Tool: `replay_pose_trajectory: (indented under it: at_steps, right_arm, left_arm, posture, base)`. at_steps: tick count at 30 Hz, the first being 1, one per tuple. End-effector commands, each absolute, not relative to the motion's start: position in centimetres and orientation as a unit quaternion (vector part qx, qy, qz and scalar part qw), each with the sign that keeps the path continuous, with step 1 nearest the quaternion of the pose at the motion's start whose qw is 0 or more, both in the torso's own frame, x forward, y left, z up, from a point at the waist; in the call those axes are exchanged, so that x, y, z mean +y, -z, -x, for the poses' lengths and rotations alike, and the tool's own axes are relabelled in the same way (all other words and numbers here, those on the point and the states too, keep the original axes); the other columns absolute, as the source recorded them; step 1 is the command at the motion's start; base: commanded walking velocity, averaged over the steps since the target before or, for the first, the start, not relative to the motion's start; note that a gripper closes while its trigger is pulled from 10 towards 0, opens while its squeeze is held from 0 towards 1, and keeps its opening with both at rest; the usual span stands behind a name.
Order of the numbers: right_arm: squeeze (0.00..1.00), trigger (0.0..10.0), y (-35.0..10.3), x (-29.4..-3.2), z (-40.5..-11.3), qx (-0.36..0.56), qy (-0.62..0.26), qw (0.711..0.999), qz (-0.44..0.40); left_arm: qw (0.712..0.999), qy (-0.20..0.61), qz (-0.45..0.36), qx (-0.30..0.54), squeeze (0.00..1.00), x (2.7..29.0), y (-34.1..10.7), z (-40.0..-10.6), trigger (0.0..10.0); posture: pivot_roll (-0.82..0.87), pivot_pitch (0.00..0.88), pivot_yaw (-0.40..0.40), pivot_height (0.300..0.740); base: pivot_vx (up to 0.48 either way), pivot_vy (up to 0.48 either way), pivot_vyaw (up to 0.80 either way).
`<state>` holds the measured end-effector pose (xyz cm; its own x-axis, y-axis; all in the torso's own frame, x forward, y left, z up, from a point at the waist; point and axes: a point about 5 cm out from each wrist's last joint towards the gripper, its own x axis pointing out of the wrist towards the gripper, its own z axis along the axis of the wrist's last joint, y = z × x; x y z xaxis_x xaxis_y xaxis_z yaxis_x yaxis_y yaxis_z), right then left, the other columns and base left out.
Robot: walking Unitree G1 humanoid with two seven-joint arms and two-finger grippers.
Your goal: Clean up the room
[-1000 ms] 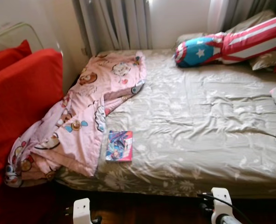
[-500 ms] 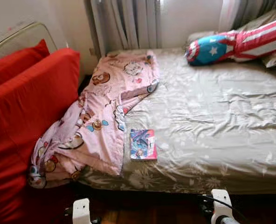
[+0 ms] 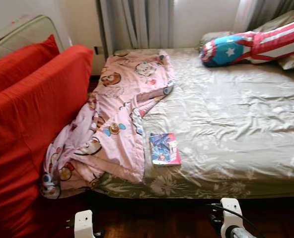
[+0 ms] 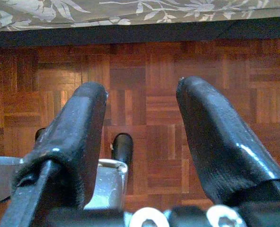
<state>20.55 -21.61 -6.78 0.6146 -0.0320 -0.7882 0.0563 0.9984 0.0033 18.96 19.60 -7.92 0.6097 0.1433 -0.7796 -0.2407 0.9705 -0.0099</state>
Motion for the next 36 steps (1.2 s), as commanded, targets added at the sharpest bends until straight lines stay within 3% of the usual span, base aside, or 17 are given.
replay_pose_trajectory:
  at_steps: [1, 6, 17, 28, 36]
  right_arm:
    - [0.00, 10.0, 6.70, -21.55, -20.70, 0.436, 0.020, 0.900, -0.011]
    - [0.00, 10.0, 6.58, -21.50, -20.86, 0.430, 0.008, 0.903, -0.002]
    - [0.00, 10.0, 6.60, -21.48, -20.84, 0.432, 0.008, 0.902, -0.005]
    - [0.00, 10.0, 6.62, -21.48, -20.81, 0.432, 0.012, 0.902, -0.010]
    - [0.00, 10.0, 6.53, -21.51, -20.92, 0.426, 0.009, 0.905, -0.001]
  left_arm:
    - [0.893, -0.109, 0.059, 0.432, 0.00, 19.75, 8.06, -18.63, 10.0]
    - [0.894, -0.109, 0.056, 0.432, 0.00, 19.76, 8.05, -18.64, 10.0]
    - [0.894, -0.111, 0.053, 0.432, 0.00, 19.81, 8.03, -18.68, 10.0]
    - [0.894, -0.111, 0.054, 0.431, 0.00, 19.81, 8.02, -18.69, 10.0]
    - [0.902, -0.104, 0.059, 0.415, 0.00, 19.76, 7.84, -18.90, 10.0]
  posture:
    - [0.00, 0.026, 0.032, 0.740]
    - [0.00, 0.027, 0.032, 0.740]
    - [0.00, 0.030, 0.032, 0.740]
    - [0.00, 0.029, 0.031, 0.740]
    - [-0.01, 0.032, 0.032, 0.740]
  base:
    - [0.000, 0.000, 0.00]
    - [0.162, 0.000, 0.11]
    - [0.363, 0.000, 0.73]
    - [0.383, 0.000, 0.00]
    - [0.000, 0.000, 0.00]
